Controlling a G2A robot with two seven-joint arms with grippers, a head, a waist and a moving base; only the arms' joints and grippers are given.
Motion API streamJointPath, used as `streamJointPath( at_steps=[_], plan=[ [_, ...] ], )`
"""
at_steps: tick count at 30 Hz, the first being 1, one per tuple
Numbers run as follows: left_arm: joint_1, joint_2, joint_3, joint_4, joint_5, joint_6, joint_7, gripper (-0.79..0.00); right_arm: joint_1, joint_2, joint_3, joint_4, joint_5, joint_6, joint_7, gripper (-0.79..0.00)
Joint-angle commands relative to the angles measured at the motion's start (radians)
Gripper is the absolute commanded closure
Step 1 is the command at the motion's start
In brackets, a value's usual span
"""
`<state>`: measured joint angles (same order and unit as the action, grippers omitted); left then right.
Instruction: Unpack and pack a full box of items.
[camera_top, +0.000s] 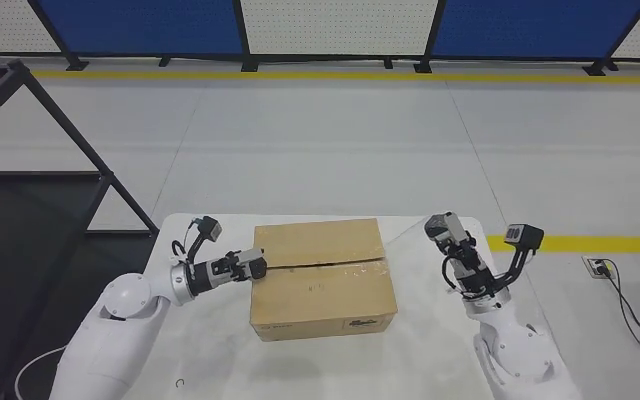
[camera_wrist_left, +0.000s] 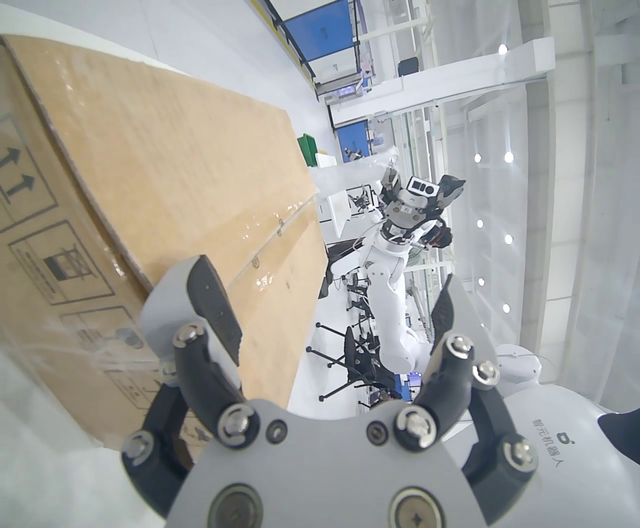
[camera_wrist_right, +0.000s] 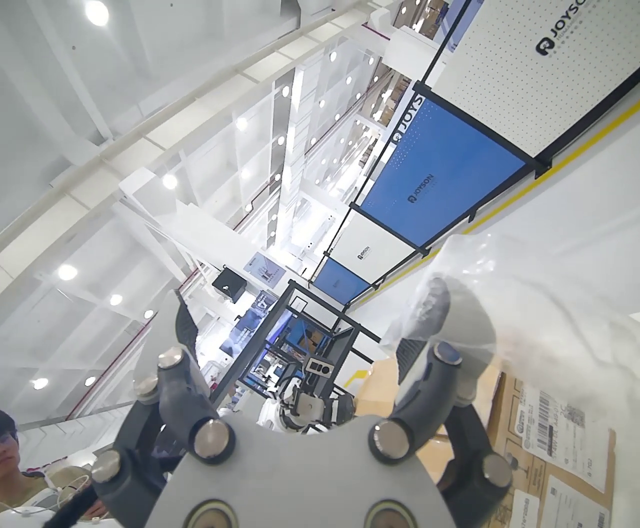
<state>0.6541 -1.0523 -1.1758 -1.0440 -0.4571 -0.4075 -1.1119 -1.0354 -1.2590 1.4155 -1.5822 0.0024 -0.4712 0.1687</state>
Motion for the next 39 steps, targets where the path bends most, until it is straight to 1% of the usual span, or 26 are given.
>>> streamJointPath(
  at_steps=[1,8,18,30,39],
  plan=[
    [0.006,0.002,-0.005,-0.006,-0.001,0.001,0.001,-0.785,0.004,-0.002,-0.006,-0.009,-0.028,0.014,-0.024,-0.785],
    [0.021,0.006,-0.022,-0.024,-0.003,0.005,-0.001,-0.785,0.019,-0.008,-0.029,-0.023,-0.057,0.039,-0.045,-0.785],
    [0.026,0.008,-0.032,-0.031,-0.008,0.012,0.005,-0.785,-0.004,-0.012,-0.056,-0.097,-0.097,0.046,-0.029,-0.785],
    [0.016,0.002,-0.02,-0.014,0.002,0.05,0.045,-0.785,-0.005,-0.018,-0.102,-0.126,-0.173,0.06,-0.024,-0.785],
    [0.016,0.002,-0.031,-0.003,-0.013,0.049,0.049,-0.785,-0.004,-0.024,-0.141,-0.165,-0.24,0.086,-0.023,-0.785]
  ],
)
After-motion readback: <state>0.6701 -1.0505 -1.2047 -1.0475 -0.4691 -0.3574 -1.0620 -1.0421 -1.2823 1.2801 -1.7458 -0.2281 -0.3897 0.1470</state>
